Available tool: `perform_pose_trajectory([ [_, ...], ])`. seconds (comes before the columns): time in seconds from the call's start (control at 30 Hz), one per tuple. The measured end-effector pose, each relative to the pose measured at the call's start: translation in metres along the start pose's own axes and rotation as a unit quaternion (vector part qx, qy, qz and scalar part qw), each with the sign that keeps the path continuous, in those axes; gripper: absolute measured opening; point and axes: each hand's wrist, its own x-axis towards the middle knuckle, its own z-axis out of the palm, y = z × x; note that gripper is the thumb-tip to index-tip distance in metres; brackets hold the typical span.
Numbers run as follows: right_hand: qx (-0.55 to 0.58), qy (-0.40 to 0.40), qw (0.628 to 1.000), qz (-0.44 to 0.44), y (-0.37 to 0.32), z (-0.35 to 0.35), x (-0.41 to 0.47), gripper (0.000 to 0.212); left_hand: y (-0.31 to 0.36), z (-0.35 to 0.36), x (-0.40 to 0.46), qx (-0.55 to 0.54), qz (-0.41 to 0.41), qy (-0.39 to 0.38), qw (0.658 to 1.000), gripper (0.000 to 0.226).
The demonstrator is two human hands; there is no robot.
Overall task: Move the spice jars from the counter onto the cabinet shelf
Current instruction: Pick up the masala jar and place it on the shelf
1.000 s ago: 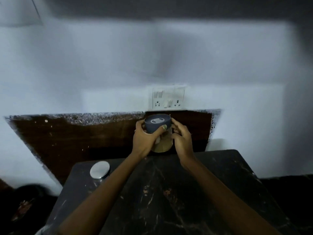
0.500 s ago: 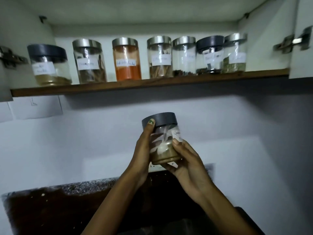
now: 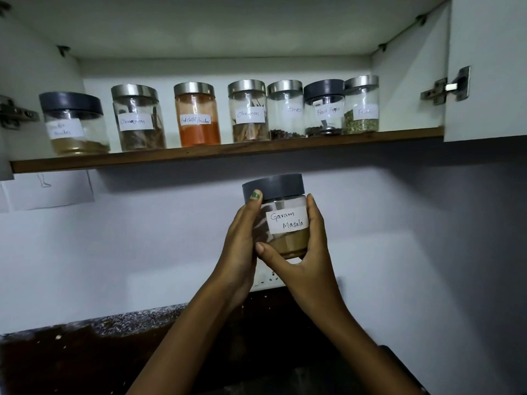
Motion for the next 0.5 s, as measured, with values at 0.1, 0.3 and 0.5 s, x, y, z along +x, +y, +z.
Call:
perform_pose_trajectory([
  [0.1,-0.022,0.023,0.999,-0.012,-0.004,-0.004,-0.001,0.100,0.001,0.007,0.000,-0.007,0.000,-0.004,1.000,0.051],
  [0.3,-0.032,0.048,0.998,-0.033,-0.008,-0.021,-0.002,0.098,0.003,0.026,0.002,0.000,0.013,-0.020,1.000,0.053],
  [0.5,-0.023,0.096,0.994,-0.048,-0.014,-0.049,0.010,0.097,-0.007,0.058,0.007,0.079,0.080,-0.081,0.990,0.051],
])
